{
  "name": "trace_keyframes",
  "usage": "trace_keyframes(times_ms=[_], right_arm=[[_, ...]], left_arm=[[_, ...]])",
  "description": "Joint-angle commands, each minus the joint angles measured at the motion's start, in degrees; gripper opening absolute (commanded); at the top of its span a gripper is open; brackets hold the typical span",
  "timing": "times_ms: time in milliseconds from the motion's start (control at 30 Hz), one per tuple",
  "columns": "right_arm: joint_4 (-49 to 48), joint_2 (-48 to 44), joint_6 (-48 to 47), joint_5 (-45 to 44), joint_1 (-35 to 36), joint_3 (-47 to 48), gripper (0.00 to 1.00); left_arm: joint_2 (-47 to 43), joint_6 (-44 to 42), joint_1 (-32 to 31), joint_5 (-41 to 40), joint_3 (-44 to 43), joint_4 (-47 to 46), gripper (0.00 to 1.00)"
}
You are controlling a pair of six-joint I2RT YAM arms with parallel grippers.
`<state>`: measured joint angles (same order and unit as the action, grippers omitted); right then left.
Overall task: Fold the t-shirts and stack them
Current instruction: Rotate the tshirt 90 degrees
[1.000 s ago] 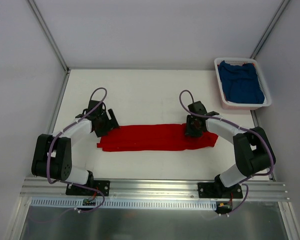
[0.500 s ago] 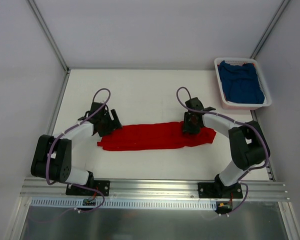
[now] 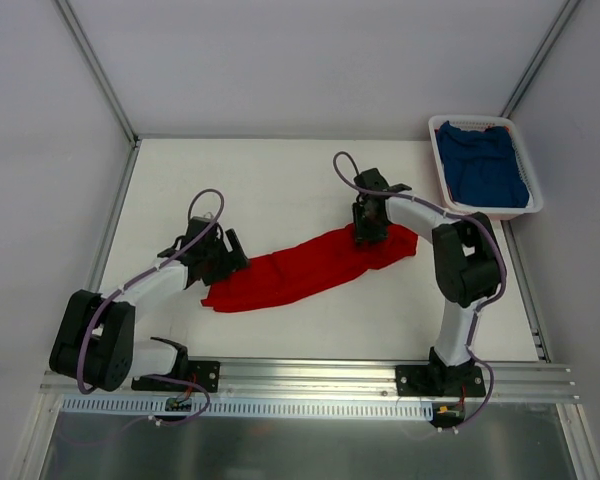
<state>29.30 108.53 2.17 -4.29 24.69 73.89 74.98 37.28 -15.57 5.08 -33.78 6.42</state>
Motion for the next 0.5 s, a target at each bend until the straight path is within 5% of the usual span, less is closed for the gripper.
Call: trace_keyframes(times_ms=[0, 467], right_arm=[[3.39, 1.94, -4.28, -1.94, 0.19, 6.34, 0.38], [10.86, 14.60, -7.62, -0.28, -0.96, 29.11, 0.38]], left_arm=[[-3.07, 5.25, -2.79, -2.00, 3.19, 3.34, 0.78], [-12.75, 12.82, -9.56, -6.40, 8.38, 6.15, 0.78]])
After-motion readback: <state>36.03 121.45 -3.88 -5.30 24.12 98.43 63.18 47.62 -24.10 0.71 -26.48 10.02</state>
